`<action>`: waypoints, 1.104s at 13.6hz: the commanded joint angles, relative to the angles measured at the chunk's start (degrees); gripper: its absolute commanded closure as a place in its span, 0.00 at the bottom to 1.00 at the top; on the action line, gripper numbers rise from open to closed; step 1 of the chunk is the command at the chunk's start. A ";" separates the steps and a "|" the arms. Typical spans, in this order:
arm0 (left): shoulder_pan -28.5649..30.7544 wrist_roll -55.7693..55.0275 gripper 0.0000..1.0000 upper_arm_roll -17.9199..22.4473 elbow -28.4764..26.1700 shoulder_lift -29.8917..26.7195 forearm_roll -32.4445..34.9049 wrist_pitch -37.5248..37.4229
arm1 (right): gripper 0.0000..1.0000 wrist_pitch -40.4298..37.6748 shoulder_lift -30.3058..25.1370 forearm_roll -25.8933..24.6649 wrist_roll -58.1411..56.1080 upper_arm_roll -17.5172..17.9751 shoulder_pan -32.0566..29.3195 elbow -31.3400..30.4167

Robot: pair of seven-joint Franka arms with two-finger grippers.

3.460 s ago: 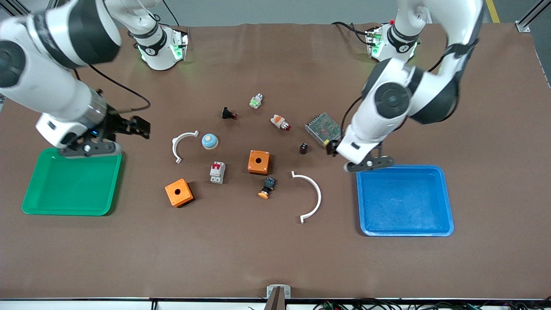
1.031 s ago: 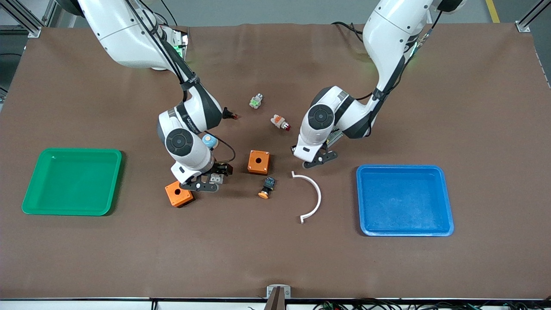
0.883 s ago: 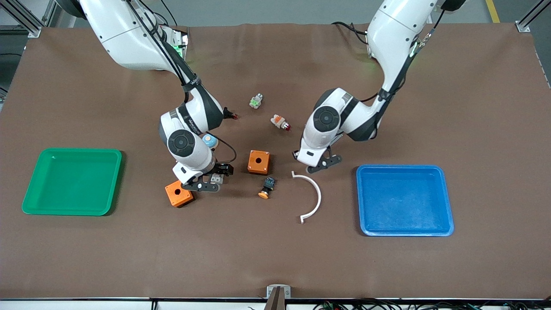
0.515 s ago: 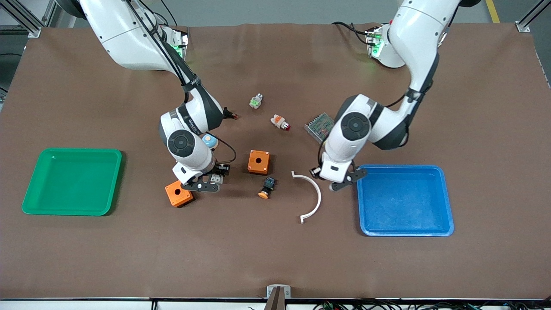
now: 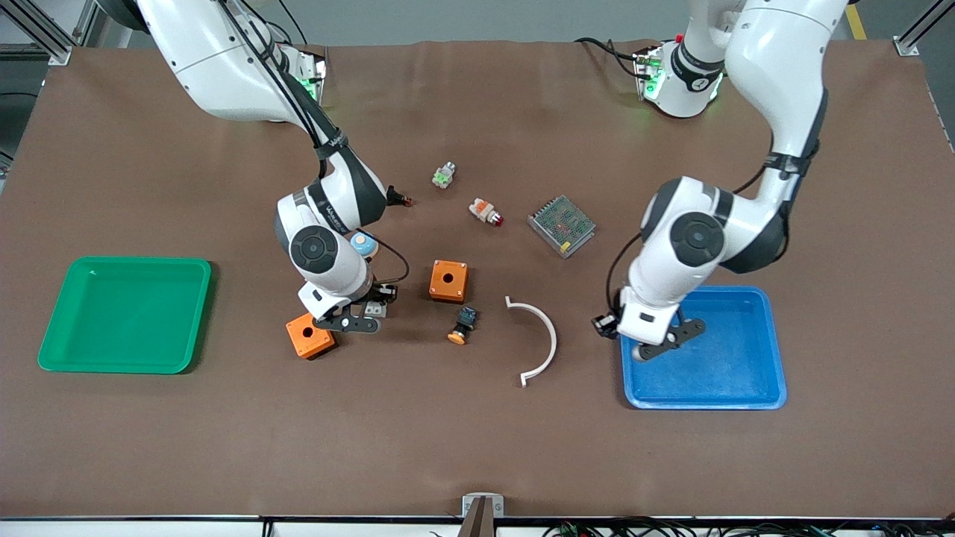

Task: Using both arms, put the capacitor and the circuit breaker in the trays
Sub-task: 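Carry the capacitor to the blue tray while the right gripper carries the breaker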

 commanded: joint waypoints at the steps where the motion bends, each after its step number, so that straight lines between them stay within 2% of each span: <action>1: 2.79 5.62 1.00 -0.34 0.51 -0.40 0.88 -2.60 | 0.91 -11.51 -5.27 -0.60 0.72 -0.36 -0.79 3.46; 3: 4.63 8.61 1.00 -0.34 0.51 -0.40 0.88 -3.13 | 0.91 -19.00 -7.48 -0.69 0.37 -0.36 -3.85 6.54; 6: 5.87 10.56 1.00 -0.34 0.33 0.22 0.88 -3.13 | 0.91 -23.85 -9.50 -0.69 -2.70 -0.36 -11.06 8.22; 8: 7.45 13.01 1.00 -0.43 0.25 0.74 0.88 -3.13 | 0.91 -24.83 -9.59 -0.69 -8.48 -0.36 -16.94 8.57; 12: 10.52 16.62 1.00 -0.43 0.24 3.11 0.88 -3.05 | 0.92 -24.48 -8.81 -1.04 -28.16 -0.45 -29.25 9.80; 15: 10.88 16.89 1.00 -0.43 0.33 4.61 0.79 -3.05 | 0.92 -24.04 -7.14 -5.24 -36.70 -0.54 -35.84 10.77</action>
